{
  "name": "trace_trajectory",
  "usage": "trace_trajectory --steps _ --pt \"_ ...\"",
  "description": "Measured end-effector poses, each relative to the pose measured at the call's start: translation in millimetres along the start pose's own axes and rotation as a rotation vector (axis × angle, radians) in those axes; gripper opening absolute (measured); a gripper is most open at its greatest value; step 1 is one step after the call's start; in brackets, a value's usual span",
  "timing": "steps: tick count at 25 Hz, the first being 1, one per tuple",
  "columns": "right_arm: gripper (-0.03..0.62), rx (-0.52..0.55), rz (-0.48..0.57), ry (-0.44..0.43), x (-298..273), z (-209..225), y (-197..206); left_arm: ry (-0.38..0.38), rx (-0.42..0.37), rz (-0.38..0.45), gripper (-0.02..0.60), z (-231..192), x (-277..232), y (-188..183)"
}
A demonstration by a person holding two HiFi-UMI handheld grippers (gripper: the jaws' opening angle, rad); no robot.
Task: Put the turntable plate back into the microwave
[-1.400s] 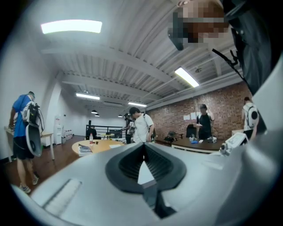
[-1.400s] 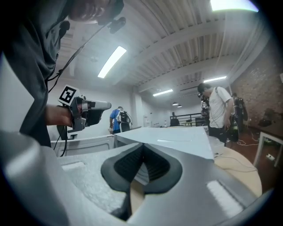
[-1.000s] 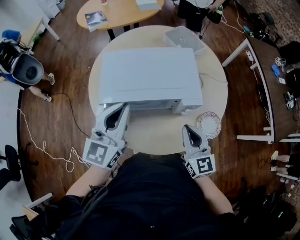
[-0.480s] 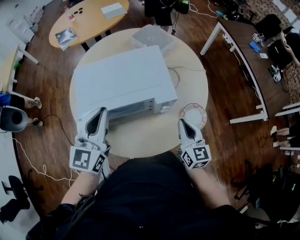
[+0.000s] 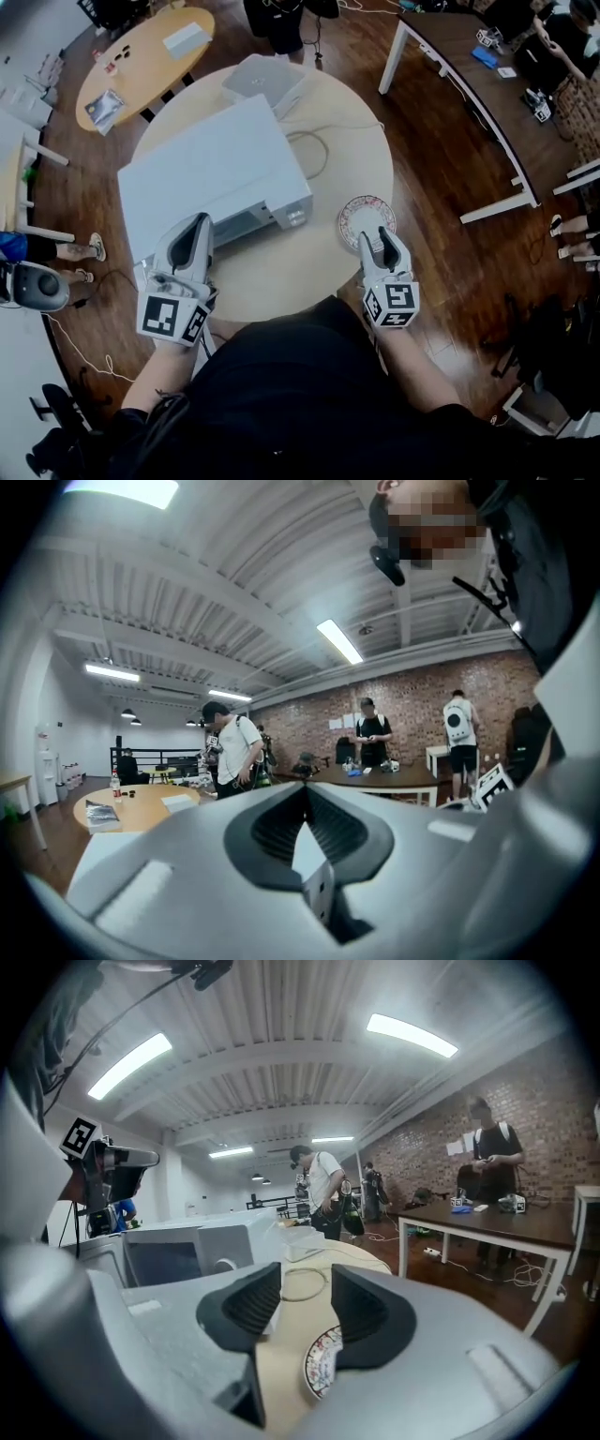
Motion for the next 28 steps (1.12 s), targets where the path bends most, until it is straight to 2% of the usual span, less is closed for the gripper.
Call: trace_trajectory --steps 8,15,28 --pt "0.211 -0.061 -0.088 0.090 9 47 31 0.085 0.000 -0.034 0.005 27 -38 3" --pt "0.249 -0.111 -0.155 0.106 5 72 59 0.132 -0.009 -0.047 0.005 42 -72 -2" --pt "0.261 -0.181 -0.254 0.100 -30 95 100 0.123 -0.033 -0.090 0.005 46 -94 -7"
Point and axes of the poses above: the fingertips, and each gripper's own axes: x backward along the fingers, z to its right, y out of its underside, the point moved 3 cm from there along x, backward along the fingers, and after that the axes turned 15 degrees about y, right-handed, at the moved point
